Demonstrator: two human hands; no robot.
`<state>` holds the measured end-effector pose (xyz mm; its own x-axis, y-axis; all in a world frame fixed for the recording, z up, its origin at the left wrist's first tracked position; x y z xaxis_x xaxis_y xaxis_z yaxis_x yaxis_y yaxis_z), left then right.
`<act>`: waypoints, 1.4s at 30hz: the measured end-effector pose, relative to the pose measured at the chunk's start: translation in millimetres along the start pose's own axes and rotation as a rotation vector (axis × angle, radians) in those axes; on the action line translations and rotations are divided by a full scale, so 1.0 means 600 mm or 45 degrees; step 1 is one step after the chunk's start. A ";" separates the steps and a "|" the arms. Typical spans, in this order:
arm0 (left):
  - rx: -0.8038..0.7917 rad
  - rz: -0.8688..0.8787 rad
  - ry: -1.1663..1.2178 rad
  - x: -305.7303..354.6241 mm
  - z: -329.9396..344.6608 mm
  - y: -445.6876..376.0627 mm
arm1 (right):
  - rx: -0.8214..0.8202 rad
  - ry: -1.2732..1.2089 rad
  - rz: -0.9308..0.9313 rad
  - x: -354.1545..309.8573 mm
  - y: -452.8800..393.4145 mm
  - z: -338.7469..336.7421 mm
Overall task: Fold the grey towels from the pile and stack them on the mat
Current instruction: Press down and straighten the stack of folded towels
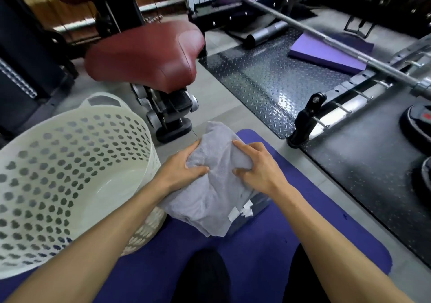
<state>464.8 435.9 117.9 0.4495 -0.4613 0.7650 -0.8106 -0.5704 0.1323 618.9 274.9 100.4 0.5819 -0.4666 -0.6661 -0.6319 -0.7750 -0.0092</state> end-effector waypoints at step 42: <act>0.082 -0.996 -0.115 -0.512 -0.354 0.104 | -0.942 0.470 -0.035 -0.375 -0.238 0.478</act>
<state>196.1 686.5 25.1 0.9111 0.0381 0.4105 -0.2245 -0.7892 0.5716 431.7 612.7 37.8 0.8045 -0.4531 -0.3839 -0.1893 -0.8084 0.5574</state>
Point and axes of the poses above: each hand's wrist, its own y-axis away from the middle knuckle, its own z-axis out of the palm, x = y × z, the point moved 6 cm from there along -y, towards the middle knuckle, and after that the axes turned 4 degrees about x, right-handed, at the moved point
